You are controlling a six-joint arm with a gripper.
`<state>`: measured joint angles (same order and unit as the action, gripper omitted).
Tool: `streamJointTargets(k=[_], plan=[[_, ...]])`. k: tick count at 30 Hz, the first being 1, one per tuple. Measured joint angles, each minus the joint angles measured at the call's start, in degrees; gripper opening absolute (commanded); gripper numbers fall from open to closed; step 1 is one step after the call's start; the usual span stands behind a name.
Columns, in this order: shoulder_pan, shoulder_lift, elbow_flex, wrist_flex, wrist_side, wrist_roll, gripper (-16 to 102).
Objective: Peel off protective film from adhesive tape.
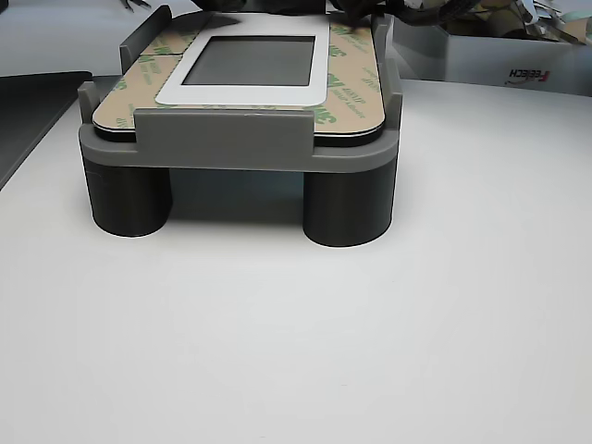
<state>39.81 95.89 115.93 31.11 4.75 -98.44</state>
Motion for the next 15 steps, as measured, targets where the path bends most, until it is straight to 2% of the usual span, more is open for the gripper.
streamJointTargets(k=[15], plan=[[-0.9,-0.8,1.3,-2.5,-0.7,-1.4,-11]])
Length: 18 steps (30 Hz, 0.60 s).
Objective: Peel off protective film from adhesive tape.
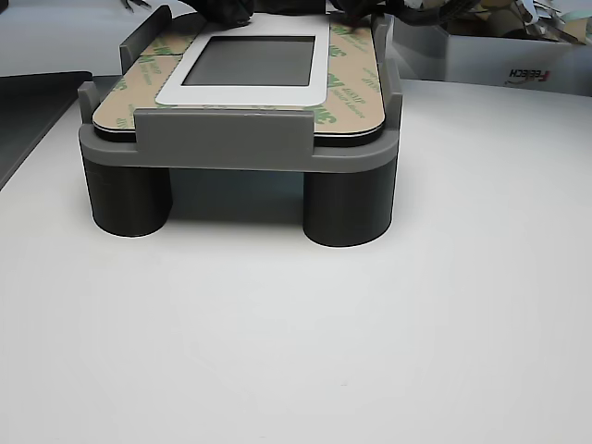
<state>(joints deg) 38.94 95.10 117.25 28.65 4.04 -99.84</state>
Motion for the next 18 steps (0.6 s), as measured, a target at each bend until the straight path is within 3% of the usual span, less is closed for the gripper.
streamJointTargets(k=[18], plan=[[0.5,0.8,0.9,-0.3,0.1,1.5,-11]])
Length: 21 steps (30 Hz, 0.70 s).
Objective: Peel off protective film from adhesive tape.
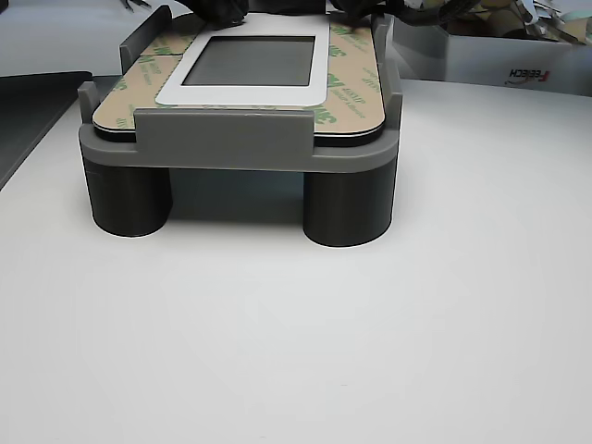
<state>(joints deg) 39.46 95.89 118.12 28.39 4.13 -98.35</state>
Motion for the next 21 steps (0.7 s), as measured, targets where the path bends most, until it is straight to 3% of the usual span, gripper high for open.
streamJointTargets(k=[21], plan=[[0.4,0.9,1.1,-0.4,0.1,0.7,-11]])
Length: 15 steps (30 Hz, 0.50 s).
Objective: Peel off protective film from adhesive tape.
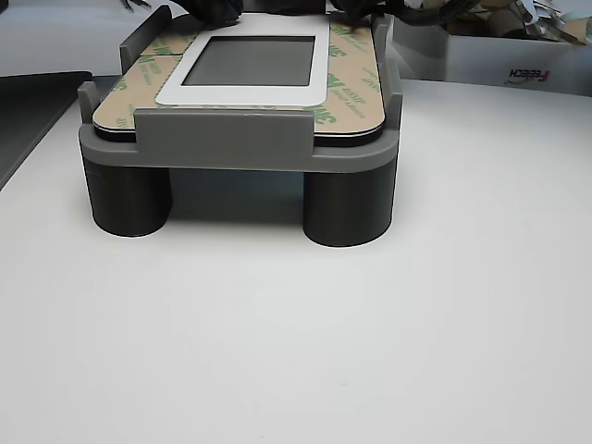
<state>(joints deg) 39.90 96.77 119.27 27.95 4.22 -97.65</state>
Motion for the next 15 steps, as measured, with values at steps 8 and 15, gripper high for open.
streamJointTargets(k=[8,15], plan=[[0.4,0.0,0.0,0.0,0.0,0.7,-11],[1.0,0.6,0.7,0.0,0.4,1.2,-11]])
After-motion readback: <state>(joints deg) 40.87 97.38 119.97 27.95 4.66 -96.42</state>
